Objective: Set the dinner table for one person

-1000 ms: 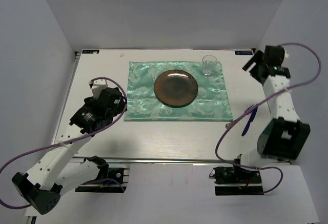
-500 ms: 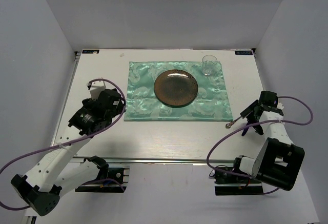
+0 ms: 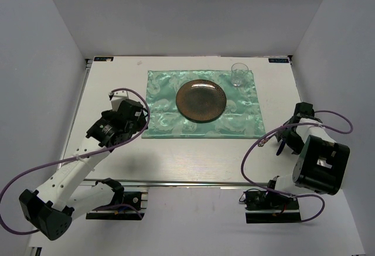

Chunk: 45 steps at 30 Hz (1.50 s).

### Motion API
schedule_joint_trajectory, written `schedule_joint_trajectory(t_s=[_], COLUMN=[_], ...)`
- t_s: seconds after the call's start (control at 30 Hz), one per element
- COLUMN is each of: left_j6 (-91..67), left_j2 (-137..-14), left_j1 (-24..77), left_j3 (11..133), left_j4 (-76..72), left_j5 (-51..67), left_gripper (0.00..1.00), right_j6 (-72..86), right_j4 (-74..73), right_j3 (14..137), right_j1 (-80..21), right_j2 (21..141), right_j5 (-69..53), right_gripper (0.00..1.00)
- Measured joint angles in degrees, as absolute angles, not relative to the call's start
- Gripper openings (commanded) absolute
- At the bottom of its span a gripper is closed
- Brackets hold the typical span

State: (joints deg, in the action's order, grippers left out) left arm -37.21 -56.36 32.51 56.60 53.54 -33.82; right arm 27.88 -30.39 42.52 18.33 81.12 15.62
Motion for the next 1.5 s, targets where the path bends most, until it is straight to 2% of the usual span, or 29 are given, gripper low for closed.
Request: schedule_joint_trajectory(t_s=[0.07, 0.2, 0.33, 0.4, 0.47, 0.5, 0.53, 0.87, 1.03, 1.17, 1.27, 1.5], left_j6=[-37.0, -36.9, -36.9, -36.8, -36.9, -36.8, -36.8, -36.8, -36.6, -36.1, -35.5, -32.6], left_j2=[-57.2, -57.6, -57.6, -57.6, -57.6, -57.6, -57.6, -57.6, -57.6, -57.8, -57.8, -54.4], left_j1=[32.4, 32.5, 32.8, 32.8, 32.8, 32.8, 32.8, 32.7, 32.7, 32.7, 32.7, 32.7], left_j3=[56.6, 56.6, 56.6, 56.6, 56.6, 56.6, 56.6, 56.6, 56.6, 56.6, 56.6, 54.8], left_j4=[53.5, 53.5, 53.5, 53.5, 53.5, 53.5, 53.5, 53.5, 53.5, 53.5, 53.2, 50.2], left_j5=[-33.6, -33.5, -33.5, -33.4, -33.4, -33.4, -33.4, -33.1, -32.7, -32.1, -31.9, -30.2], left_gripper=[0.98, 0.98, 0.98, 0.98, 0.98, 0.98, 0.98, 0.98, 0.98, 0.98, 0.98, 0.98], right_j6=[27.8, 27.7, 27.1, 26.5, 26.5, 26.1, 26.0, 26.1, 26.6, 25.3, 22.7, 13.6], right_j4=[-30.5, -30.3, -29.4, -28.9, -27.2, -27.0, -26.7, -27.5, -33.1, -35.1, -34.8, -32.0], right_j3=[42.8, 44.5, 45.0, 45.5, 45.5, 45.6, 45.7, 45.5, 44.2, 47.9, 51.9, 59.5], right_j1=[18.3, 18.2, 18.2, 17.9, 17.5, 17.3, 17.1, 16.5, 15.1, 12.2, 8.8, -2.3], right_j2=[82.1, 84.6, 85.5, 86.2, 86.7, 86.8, 87.0, 85.9, 78.1, 73.6, 75.4, 87.8], right_j5=[16.4, 16.6, 15.9, 15.0, 13.9, 13.7, 13.7, 14.8, 18.1, 18.9, 18.1, 13.4], right_gripper=[0.7, 0.68, 0.57, 0.45, 0.17, 0.16, 0.01, 0.0, 0.0, 0.0, 0.0, 0.0])
